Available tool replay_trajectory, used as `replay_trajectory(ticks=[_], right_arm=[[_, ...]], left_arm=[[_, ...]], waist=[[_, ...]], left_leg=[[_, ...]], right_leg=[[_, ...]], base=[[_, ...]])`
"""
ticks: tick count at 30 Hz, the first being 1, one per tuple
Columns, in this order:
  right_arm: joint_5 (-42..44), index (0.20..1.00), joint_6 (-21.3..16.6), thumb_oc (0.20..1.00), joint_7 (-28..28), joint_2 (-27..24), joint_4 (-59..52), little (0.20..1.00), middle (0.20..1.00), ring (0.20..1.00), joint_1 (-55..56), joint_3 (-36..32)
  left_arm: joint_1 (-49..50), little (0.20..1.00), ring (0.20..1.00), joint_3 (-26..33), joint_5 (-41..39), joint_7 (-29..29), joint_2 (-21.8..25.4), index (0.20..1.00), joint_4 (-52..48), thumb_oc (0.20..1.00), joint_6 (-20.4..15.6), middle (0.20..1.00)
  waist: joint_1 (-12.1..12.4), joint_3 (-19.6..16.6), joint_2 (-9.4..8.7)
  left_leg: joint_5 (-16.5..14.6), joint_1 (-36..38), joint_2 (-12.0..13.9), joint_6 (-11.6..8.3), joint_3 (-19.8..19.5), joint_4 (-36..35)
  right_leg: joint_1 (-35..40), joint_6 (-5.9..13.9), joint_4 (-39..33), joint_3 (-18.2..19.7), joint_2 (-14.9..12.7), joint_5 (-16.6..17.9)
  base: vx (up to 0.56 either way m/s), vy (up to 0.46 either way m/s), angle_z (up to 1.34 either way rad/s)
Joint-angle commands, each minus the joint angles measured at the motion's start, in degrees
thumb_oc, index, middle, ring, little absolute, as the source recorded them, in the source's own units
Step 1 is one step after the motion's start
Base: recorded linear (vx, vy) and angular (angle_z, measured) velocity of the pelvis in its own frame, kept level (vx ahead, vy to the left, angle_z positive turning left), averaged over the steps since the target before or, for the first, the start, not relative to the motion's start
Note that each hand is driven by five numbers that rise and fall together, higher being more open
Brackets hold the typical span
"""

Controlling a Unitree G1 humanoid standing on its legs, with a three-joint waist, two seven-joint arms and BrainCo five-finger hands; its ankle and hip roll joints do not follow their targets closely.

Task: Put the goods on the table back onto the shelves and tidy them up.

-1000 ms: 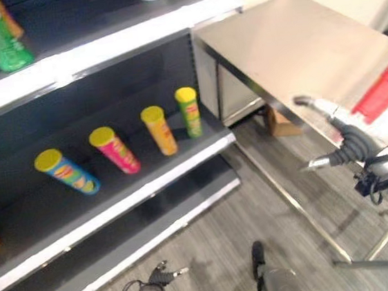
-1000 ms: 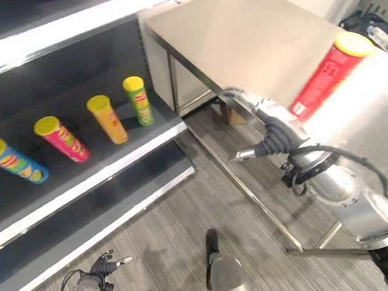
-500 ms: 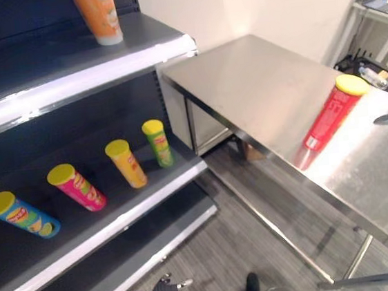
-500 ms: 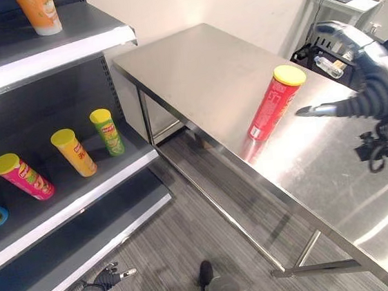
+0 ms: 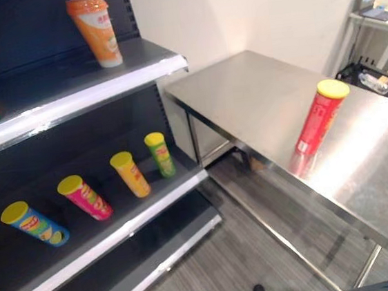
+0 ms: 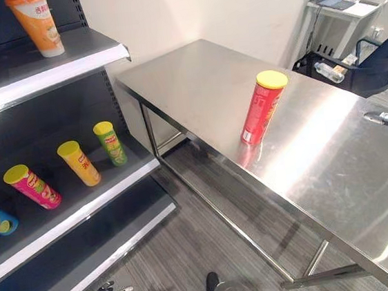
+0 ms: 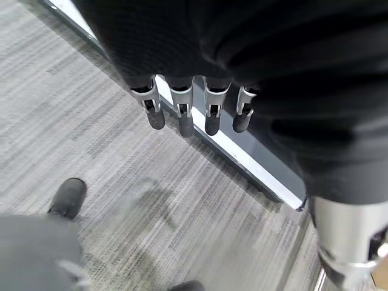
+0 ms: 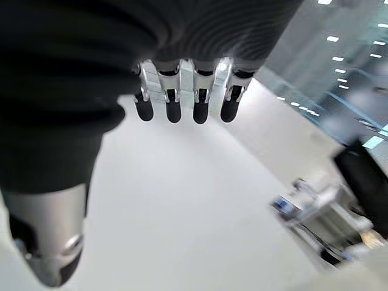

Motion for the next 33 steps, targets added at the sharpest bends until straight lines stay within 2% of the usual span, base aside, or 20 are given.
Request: replay_trajectory(ticks=[1, 2, 4, 8, 14, 20, 25, 33], right_arm=[[1.8, 1.0, -0.8, 1.0, -2.2, -3.7, 2.3, 1.0, 1.0, 1.0, -4.7, 0.8], [1.8, 1.0, -0.9, 1.0, -2.2, -3.8, 2.4, 1.0, 1.0, 1.0, -4.9, 0.9], [2.3, 1.0, -0.5, 1.0, -2.0, -4.3, 4.0, 1.0, 1.0, 1.0, -6.7, 2.4], [3.1, 1.0, 0.3, 1.0, -0.9, -5.3, 6.8, 1.0, 1.0, 1.0, -8.6, 4.6], [3.9, 1.0, 0.7, 1.0, 0.0, -6.5, 8.9, 1.0, 1.0, 1.0, -11.5, 8.6], [5.8, 1.0, 0.8, 1.0, 1.2, -7.3, 10.5, 1.0, 1.0, 1.0, -13.7, 10.7], [6.2, 1.0, 1.7, 1.0, 1.9, -10.7, 16.3, 1.0, 1.0, 1.0, -18.2, 15.2], [6.3, 1.0, 2.4, 1.0, 1.9, -12.3, 23.3, 1.0, 1.0, 1.0, -23.4, 20.1]], left_arm=[[-2.0, 1.0, 1.0, 0.5, -1.6, 0.4, 2.4, 1.0, -1.7, 1.0, -1.2, 1.0], [-2.0, 1.0, 1.0, 0.5, -1.6, 0.4, 2.3, 1.0, -1.8, 1.0, -1.2, 1.0], [-1.6, 1.0, 1.0, 0.1, -1.8, 0.2, 2.4, 1.0, -1.1, 1.0, -1.2, 1.0], [-1.5, 1.0, 1.0, -0.1, -1.2, 0.2, 3.1, 1.0, 0.6, 1.0, -1.2, 1.0], [-1.6, 1.0, 1.0, 0.9, -2.8, 1.1, 3.1, 1.0, 0.3, 1.0, -1.2, 1.0], [-0.6, 1.0, 1.0, 0.1, -2.5, 0.8, 2.6, 1.0, 0.6, 1.0, -1.0, 1.0], [0.7, 1.0, 1.0, -0.3, -2.2, 0.8, 2.1, 1.0, 2.2, 1.0, -0.6, 1.0], [1.9, 1.0, 1.0, 0.0, -2.3, 1.1, 1.8, 1.0, 3.5, 1.0, -0.3, 1.0]], waist=[[2.8, 1.4, -1.94], [2.7, 1.4, -1.98], [3.0, 1.0, -1.5], [3.0, -0.6, -0.99], [3.9, -1.1, -1.38], [4.9, -1.6, -1.45], [6.3, -1.8, -1.53], [7.7, -1.8, -1.3]], left_leg=[[4.5, -9.4, -6.1, 1.23, -7.3, -10.2], [4.6, -9.2, -6.2, 1.29, -7.2, -10.6], [3.3, -7.3, -8.7, 2.12, -9.8, -13.9], [4.2, -3.4, -10.4, 2.5, -6.7, -18.4], [4.0, -1.1, -11.5, 3.08, -5.5, -20.2], [4.0, -0.1, -11.9, 3.31, -5.4, -20.8], [4.5, 0.0, -11.9, 3.25, -5.9, -21.1], [5.1, -0.2, -11.7, 3.02, -6.9, -21.1]], right_leg=[[6.4, 6.85, 0.9, -2.5, -3.9, -9.4], [6.4, 6.92, 0.9, -2.5, -4.0, -9.4], [6.2, 7.57, 1.1, -1.5, -4.3, -9.2], [5.8, 8.3, 2.4, -1.0, -5.7, -8.9], [5.5, 8.8, 3.9, -1.0, -7.0, -8.9], [5.9, 9.1, 4.1, -1.8, -7.4, -8.8], [6.5, 9.07, 4.0, -2.9, -7.6, -8.8], [7.4, 8.91, 3.9, -4.4, -7.5, -9.1]], base=[[-0.03, 0.094, 0.24], [0.06, 0.108, 0.17], [0.11, 0.11, -0.3], [0.13, 0.137, -0.31], [0.06, 0.051, -0.15], [0.03, 0.015, 0.07], [0.02, -0.01, 0.11], [0.0, -0.021, 0.1]])
